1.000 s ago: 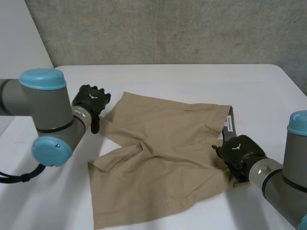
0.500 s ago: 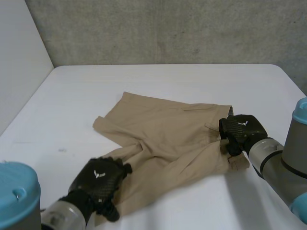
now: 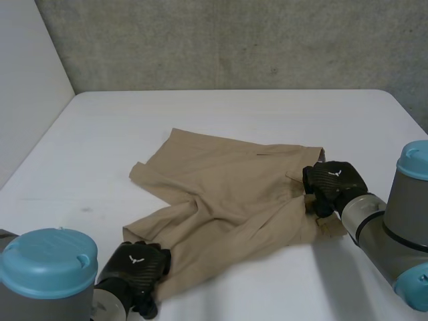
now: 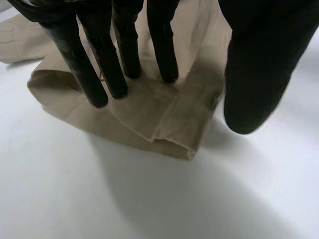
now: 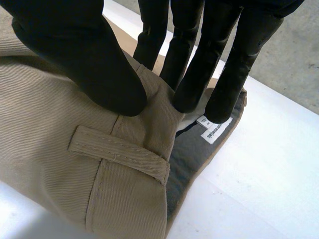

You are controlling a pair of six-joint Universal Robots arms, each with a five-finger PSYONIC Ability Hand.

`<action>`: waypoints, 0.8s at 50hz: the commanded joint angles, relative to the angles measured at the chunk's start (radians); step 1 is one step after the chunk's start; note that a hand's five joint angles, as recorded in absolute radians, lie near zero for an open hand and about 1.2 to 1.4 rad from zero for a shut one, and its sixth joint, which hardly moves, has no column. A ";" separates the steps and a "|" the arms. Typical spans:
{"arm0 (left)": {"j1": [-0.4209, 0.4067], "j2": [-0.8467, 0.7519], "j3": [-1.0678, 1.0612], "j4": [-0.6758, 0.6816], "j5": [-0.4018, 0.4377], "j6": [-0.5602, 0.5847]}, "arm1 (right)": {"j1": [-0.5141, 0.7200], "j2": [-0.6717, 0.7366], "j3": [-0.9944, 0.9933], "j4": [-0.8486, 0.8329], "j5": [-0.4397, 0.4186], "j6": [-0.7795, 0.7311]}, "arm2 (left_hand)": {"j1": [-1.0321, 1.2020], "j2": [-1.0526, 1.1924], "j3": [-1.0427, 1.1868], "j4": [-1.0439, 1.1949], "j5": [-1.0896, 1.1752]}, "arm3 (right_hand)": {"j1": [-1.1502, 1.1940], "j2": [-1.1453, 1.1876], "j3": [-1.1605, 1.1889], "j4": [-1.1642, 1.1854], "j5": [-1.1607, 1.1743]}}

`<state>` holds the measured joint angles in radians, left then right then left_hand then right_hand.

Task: Fold the shorts.

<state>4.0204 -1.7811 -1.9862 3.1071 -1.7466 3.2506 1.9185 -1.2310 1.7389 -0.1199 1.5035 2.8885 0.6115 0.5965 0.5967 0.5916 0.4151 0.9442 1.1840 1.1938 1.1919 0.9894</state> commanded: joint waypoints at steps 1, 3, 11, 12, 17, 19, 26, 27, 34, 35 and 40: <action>0.002 -0.001 0.004 0.082 -0.019 0.001 | -0.006 -0.001 -0.004 0.000 0.000 0.002 | 0.784 0.799 0.799 0.804 0.806 | 0.452 0.212 0.202 0.204 0.232; 0.000 0.009 0.007 0.094 -0.043 0.003 | -0.009 -0.005 -0.006 0.003 0.001 -0.001 | 0.785 0.800 0.800 0.805 0.807 | 0.452 0.212 0.202 0.204 0.232; -0.001 0.159 0.035 0.078 -0.060 0.037 | -0.007 -0.057 0.008 0.140 -0.015 -0.119 | 0.785 0.800 0.800 0.805 0.807 | 0.452 0.212 0.202 0.204 0.232; -0.001 0.176 0.036 0.070 -0.057 0.046 | -0.006 -0.080 0.013 0.173 -0.019 -0.162 | 0.785 0.800 0.800 0.805 0.807 | 0.452 0.212 0.202 0.204 0.232; -0.001 0.250 0.027 -0.031 -0.053 0.113 | -0.012 -0.209 0.097 0.348 -0.034 -0.444 | 0.785 0.800 0.800 0.805 0.807 | 0.452 0.212 0.202 0.204 0.232; -0.007 0.265 0.021 -0.109 -0.048 0.126 | -0.018 -0.255 0.135 0.414 -0.026 -0.543 | 0.785 0.800 0.800 0.805 0.807 | 0.452 0.212 0.202 0.204 0.232; -0.037 0.334 0.033 -0.359 -0.028 0.123 | -0.176 -0.416 0.221 0.612 -0.045 -0.736 | 0.785 0.800 0.800 0.805 0.807 | 0.452 0.212 0.202 0.204 0.232; -0.037 0.344 0.036 -0.381 -0.018 0.123 | -0.200 -0.432 0.223 0.631 -0.052 -0.758 | 0.785 0.800 0.800 0.805 0.807 | 0.452 0.212 0.202 0.204 0.232; 0.005 0.391 0.107 -0.424 0.076 0.124 | -0.326 -0.485 0.203 0.712 -0.210 -0.838 | 0.785 0.800 0.800 0.805 0.807 | 0.452 0.212 0.202 0.204 0.232; 0.017 0.390 0.113 -0.407 0.082 0.127 | -0.331 -0.485 0.200 0.710 -0.224 -0.831 | 0.785 0.800 0.800 0.805 0.807 | 0.452 0.212 0.202 0.204 0.232; 0.081 0.284 0.165 -0.247 0.104 0.135 | -0.334 -0.412 0.176 0.639 -0.289 -0.766 | 0.785 0.800 0.800 0.805 0.807 | 0.452 0.212 0.202 0.204 0.232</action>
<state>4.0287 -1.3993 -1.8846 2.6930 -1.6781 3.3785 1.5961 -1.7133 1.9449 0.5872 1.2982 2.0576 1.1412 1.1977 1.1866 1.1994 0.9700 0.9442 1.1840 1.1938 1.1921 0.9908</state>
